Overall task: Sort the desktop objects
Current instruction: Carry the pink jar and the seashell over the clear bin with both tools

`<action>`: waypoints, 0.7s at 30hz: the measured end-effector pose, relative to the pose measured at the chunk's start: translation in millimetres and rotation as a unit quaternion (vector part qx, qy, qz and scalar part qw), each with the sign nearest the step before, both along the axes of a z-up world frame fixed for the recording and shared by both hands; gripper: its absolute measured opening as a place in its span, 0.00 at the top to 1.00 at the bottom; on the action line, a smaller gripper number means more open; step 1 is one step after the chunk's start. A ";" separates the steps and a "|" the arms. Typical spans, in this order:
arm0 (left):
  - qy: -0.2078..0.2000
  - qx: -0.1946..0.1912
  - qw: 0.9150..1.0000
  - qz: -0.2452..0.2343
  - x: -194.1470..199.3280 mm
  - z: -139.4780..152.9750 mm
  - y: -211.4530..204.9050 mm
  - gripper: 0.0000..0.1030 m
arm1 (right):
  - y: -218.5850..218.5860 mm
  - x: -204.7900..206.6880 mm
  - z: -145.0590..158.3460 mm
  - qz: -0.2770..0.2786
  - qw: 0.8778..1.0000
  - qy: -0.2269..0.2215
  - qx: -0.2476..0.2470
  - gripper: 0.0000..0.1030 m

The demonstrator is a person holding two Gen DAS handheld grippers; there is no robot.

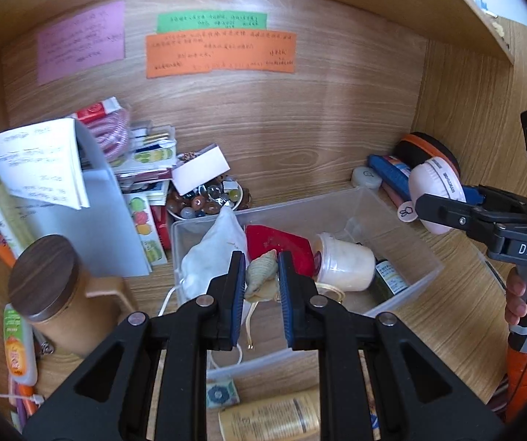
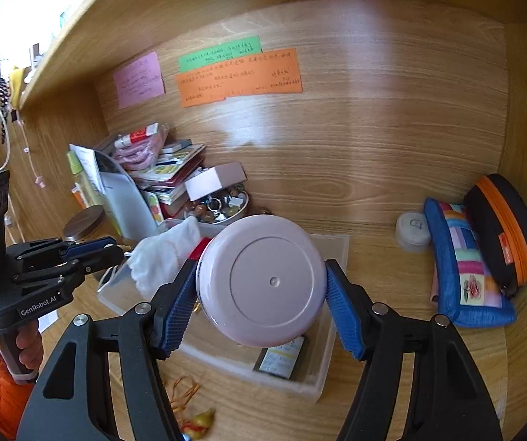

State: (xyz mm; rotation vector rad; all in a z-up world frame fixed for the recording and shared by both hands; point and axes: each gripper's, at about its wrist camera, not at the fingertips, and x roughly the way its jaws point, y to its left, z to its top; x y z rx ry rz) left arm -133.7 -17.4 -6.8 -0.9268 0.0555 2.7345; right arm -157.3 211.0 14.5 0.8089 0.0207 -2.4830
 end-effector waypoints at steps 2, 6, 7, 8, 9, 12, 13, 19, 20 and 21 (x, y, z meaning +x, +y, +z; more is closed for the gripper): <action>-0.009 -0.001 1.000 -0.003 -6.6 -5.2 3.2 0.84 | -3.0 -8.0 -4.4 0.000 1.000 -0.007 0.005 0.39; -0.025 -0.008 1.000 -0.006 -19.1 -15.3 8.0 0.84 | -8.6 -27.0 -19.4 0.001 0.999 -0.031 0.018 0.39; -0.029 -0.009 1.000 -0.007 -22.0 -17.8 9.1 0.84 | -11.1 -32.7 -24.8 0.001 0.999 -0.039 0.024 0.39; -0.035 -0.012 0.999 -0.007 -26.2 -21.5 10.5 0.84 | -13.0 -35.7 -28.2 0.001 0.999 -0.043 0.029 0.39; -0.040 -0.013 0.999 -0.006 -29.5 -24.2 11.2 0.84 | -15.6 -40.0 -33.0 0.000 0.998 -0.047 0.036 0.39; -0.053 -0.013 0.998 -0.002 -37.4 -32.2 11.8 0.84 | -19.6 -49.0 -44.4 0.003 0.997 -0.061 0.043 0.39; -0.056 -0.013 0.998 -0.002 -38.9 -34.5 11.9 0.84 | -20.7 -51.0 -48.3 0.007 0.997 -0.065 0.040 0.39; -0.075 -0.017 0.997 -0.001 -50.2 -48.4 12.9 0.84 | -26.9 -59.5 -57.4 0.000 0.996 -0.066 0.062 0.39; -0.078 -0.018 0.997 0.000 -51.4 -50.7 13.3 0.84 | -27.4 -60.9 -57.9 0.000 0.996 -0.067 0.064 0.38; -0.081 -0.019 0.997 -0.001 -52.3 -52.5 13.3 0.84 | -28.3 -62.0 -58.4 0.001 0.996 -0.065 0.067 0.38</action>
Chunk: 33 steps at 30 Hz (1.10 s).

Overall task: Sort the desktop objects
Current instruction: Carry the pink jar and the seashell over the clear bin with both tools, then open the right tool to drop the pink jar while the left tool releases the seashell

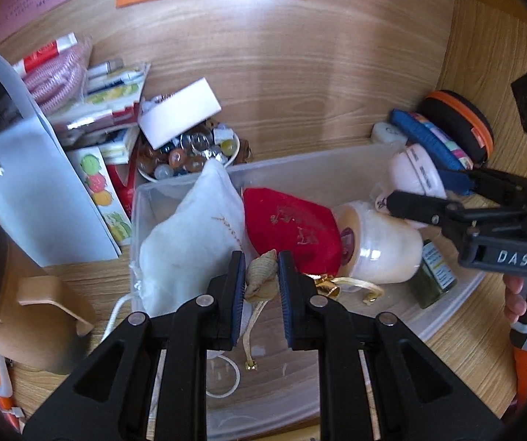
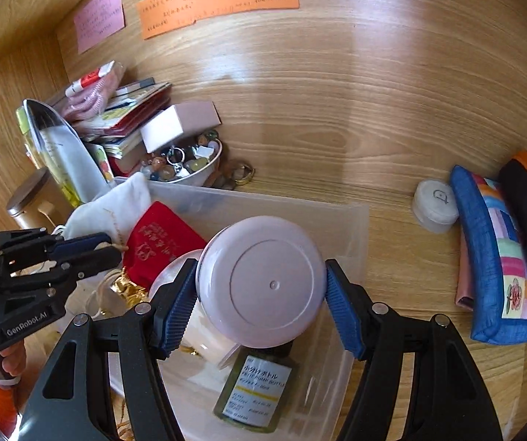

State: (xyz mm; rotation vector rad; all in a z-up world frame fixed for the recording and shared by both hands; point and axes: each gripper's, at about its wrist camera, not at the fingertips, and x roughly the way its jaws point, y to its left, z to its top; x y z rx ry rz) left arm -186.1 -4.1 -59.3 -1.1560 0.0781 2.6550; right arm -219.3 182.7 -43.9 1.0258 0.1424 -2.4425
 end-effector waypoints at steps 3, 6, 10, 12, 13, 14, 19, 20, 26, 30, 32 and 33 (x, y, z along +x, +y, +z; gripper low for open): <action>-0.005 -0.001 1.000 0.000 -0.6 -3.2 0.0 0.84 | -5.3 -3.8 -1.5 -0.004 1.000 0.006 0.015 0.38; -0.004 -0.011 1.000 0.004 -1.3 -5.5 1.1 0.83 | -11.4 -6.9 -4.3 -0.003 1.000 0.010 0.029 0.38; -0.002 -0.019 1.000 0.004 -0.2 -6.7 3.6 0.83 | -17.8 -9.0 -8.6 -0.003 0.999 0.011 0.047 0.38; -0.002 -0.022 1.000 0.003 -0.1 -7.0 3.9 0.83 | -19.0 -8.8 -9.0 -0.004 0.999 0.011 0.050 0.38; -0.002 -0.023 1.000 0.003 1.2 -6.8 4.2 0.83 | -19.0 -9.0 -9.1 -0.003 0.999 0.009 0.051 0.37; -0.002 -0.023 1.000 0.002 2.1 -6.7 4.3 0.82 | -19.6 -8.8 -9.3 -0.004 0.999 0.009 0.054 0.37; 0.001 -0.032 0.999 -0.001 4.5 -8.4 8.0 0.78 | -23.4 -4.8 -9.4 -0.005 0.998 0.018 0.068 0.34; 0.002 -0.034 0.999 -0.001 5.2 -7.9 8.3 0.77 | -23.3 -3.9 -8.8 -0.003 0.997 0.019 0.069 0.34; 0.010 -0.031 0.999 -0.004 9.5 -2.8 7.0 0.60 | -20.3 4.8 -0.8 -0.002 0.998 0.023 0.067 0.30; 0.035 -0.038 0.999 -0.006 20.5 7.1 13.6 0.43 | -13.3 17.2 9.9 -0.004 0.998 0.033 0.059 0.29; 0.053 -0.052 0.997 -0.003 27.2 13.2 18.7 0.37 | -9.1 24.6 16.3 -0.007 0.998 0.039 0.053 0.29; 0.061 -0.054 0.997 -0.003 31.5 16.9 20.3 0.35 | -7.8 27.9 18.9 -0.008 0.998 0.041 0.050 0.29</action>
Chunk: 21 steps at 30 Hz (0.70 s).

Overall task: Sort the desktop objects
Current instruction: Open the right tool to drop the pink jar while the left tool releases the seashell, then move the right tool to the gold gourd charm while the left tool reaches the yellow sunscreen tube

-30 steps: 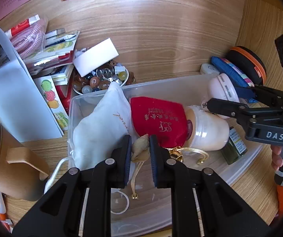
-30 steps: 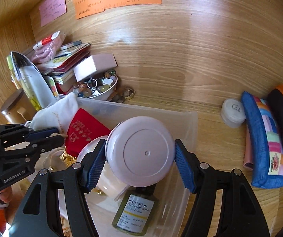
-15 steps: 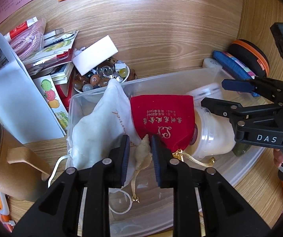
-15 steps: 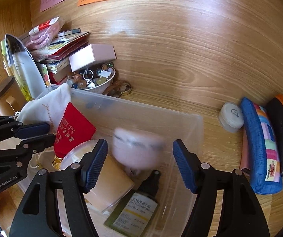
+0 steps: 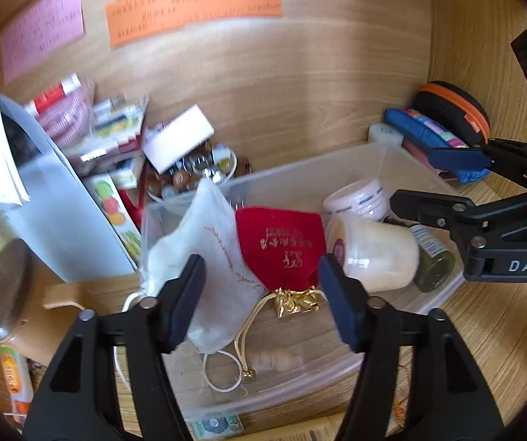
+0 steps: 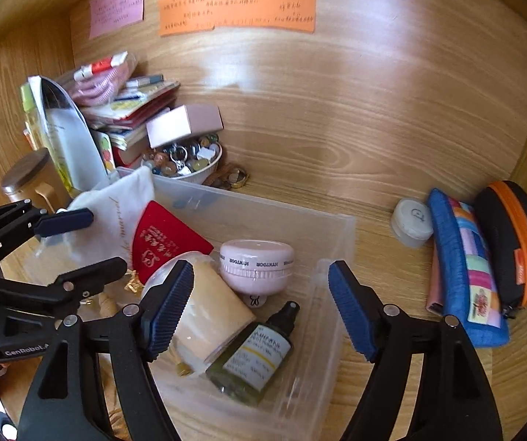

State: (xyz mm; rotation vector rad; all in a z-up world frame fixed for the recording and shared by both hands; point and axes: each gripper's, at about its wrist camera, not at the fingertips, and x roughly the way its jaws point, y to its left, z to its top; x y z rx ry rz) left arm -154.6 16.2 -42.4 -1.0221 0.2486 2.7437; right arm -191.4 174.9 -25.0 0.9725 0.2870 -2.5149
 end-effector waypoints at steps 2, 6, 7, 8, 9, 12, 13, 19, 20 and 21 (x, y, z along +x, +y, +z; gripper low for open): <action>0.010 -0.001 1.000 0.000 7.2 5.9 1.8 0.34 | 4.3 7.2 5.9 -0.001 1.000 0.005 -0.007 0.29; 0.031 -0.010 0.999 0.004 21.2 16.8 5.0 0.29 | 10.1 24.4 16.9 -0.003 1.000 0.016 -0.019 0.27; 0.036 -0.013 0.999 0.005 25.1 19.5 5.1 0.29 | 11.0 28.8 19.5 -0.003 1.000 0.019 -0.022 0.27; 0.041 -0.014 0.999 0.007 28.5 21.9 4.8 0.29 | 11.3 33.5 22.1 -0.002 0.999 0.023 -0.025 0.27; 0.045 -0.015 0.999 0.009 32.4 24.8 4.3 0.28 | 11.8 38.4 24.4 -0.003 0.999 0.027 -0.026 0.26; 0.056 -0.014 0.998 0.017 44.2 32.9 2.7 0.21 | 13.3 53.2 30.5 -0.002 0.999 0.037 -0.034 0.17; 0.061 -0.014 0.998 0.020 47.7 35.3 1.6 0.18 | 13.8 58.9 32.7 -0.002 0.998 0.043 -0.036 0.17; 0.087 0.003 0.995 0.043 74.8 50.5 -12.5 0.09 | 14.6 92.2 37.5 0.002 0.997 0.062 -0.041 0.17; 0.089 0.008 0.995 0.046 78.9 52.0 -15.4 0.08 | 14.4 97.3 36.7 0.003 0.997 0.063 -0.042 0.17; 0.090 0.012 0.995 0.049 83.7 53.1 -18.2 0.08 | 14.0 101.0 36.0 0.003 0.997 0.064 -0.042 0.17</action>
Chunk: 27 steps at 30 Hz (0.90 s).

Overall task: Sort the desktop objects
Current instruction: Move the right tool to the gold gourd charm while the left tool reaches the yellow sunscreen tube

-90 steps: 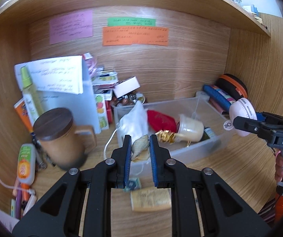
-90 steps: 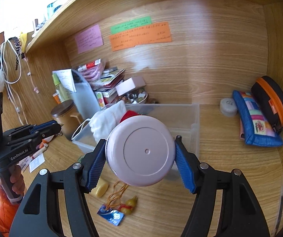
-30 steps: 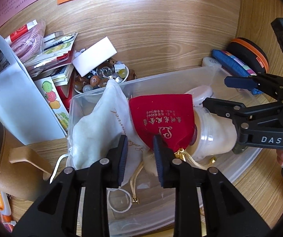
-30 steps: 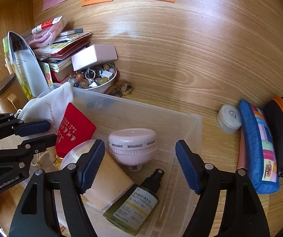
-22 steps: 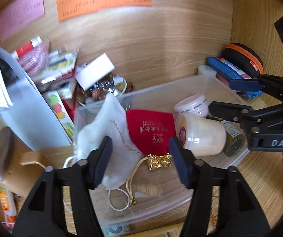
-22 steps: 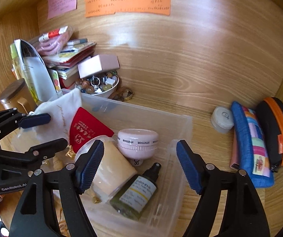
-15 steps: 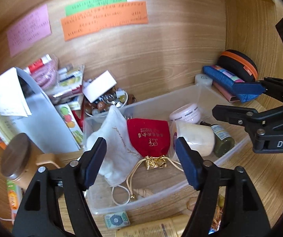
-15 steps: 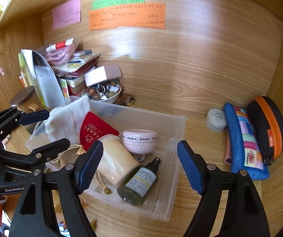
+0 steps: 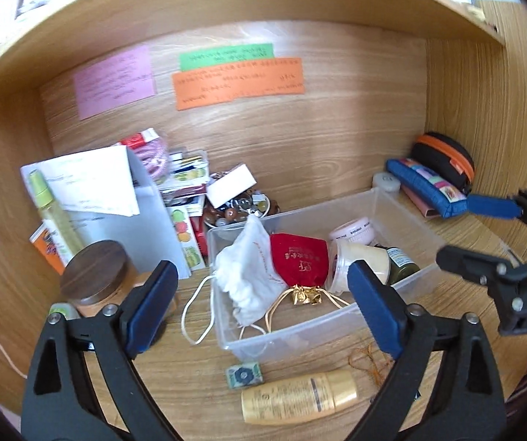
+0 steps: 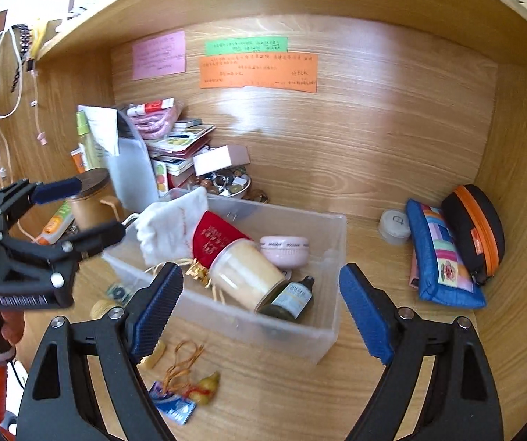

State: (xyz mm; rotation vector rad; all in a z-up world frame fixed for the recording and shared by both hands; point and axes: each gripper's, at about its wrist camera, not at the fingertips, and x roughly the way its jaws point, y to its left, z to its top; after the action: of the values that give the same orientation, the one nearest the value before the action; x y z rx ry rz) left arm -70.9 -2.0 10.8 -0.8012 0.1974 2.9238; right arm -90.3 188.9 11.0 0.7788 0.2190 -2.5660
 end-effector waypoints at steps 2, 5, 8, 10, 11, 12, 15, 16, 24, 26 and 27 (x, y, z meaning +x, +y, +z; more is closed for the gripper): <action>0.001 0.004 1.000 0.005 8.6 0.5 -4.7 0.08 | -1.3 8.8 -3.5 0.000 1.000 0.001 0.000 0.17; -0.003 0.006 1.000 0.009 18.8 -3.6 -9.7 0.08 | -1.9 18.3 -11.5 0.004 1.000 -0.003 -0.002 0.17; -0.011 0.008 1.000 0.015 27.7 -10.8 -14.5 0.07 | -3.3 24.1 -22.1 0.007 1.000 -0.014 -0.002 0.17; -0.020 0.011 1.000 0.019 32.0 -17.5 -18.0 0.07 | -3.3 26.1 -30.6 0.008 1.000 -0.025 -0.006 0.17; -0.025 0.012 0.999 0.022 33.5 -21.6 -19.7 0.07 | -2.8 26.6 -35.5 0.008 0.999 -0.032 -0.008 0.17; -0.029 0.013 0.999 0.023 34.0 -24.6 -20.8 0.07 | -2.6 27.3 -39.9 0.008 0.999 -0.039 -0.011 0.17; -0.049 0.022 0.998 0.028 35.5 -38.4 -25.0 0.07 | -2.6 27.1 -53.9 0.009 0.998 -0.059 -0.013 0.17; -0.056 0.024 0.998 0.029 36.0 -43.2 -25.7 0.07 | -3.1 26.9 -58.7 0.009 0.998 -0.066 -0.012 0.17; -0.099 0.045 0.994 0.034 34.7 -75.8 -33.3 0.07 | -20.5 25.4 -91.3 0.028 0.994 -0.110 0.009 0.17; -0.106 0.046 0.993 0.030 35.8 -81.5 -33.7 0.07 | -28.0 24.7 -98.6 0.032 0.993 -0.114 0.023 0.17; -0.109 0.044 0.993 0.027 36.7 -84.1 -32.8 0.07 | -30.9 23.8 -102.5 0.033 0.992 -0.117 0.030 0.17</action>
State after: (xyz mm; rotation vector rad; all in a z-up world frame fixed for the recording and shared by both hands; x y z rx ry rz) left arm -34.3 -34.8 -73.4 -1.1192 0.0291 2.8416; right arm -66.6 158.1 -91.5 1.0675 0.2426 -2.3912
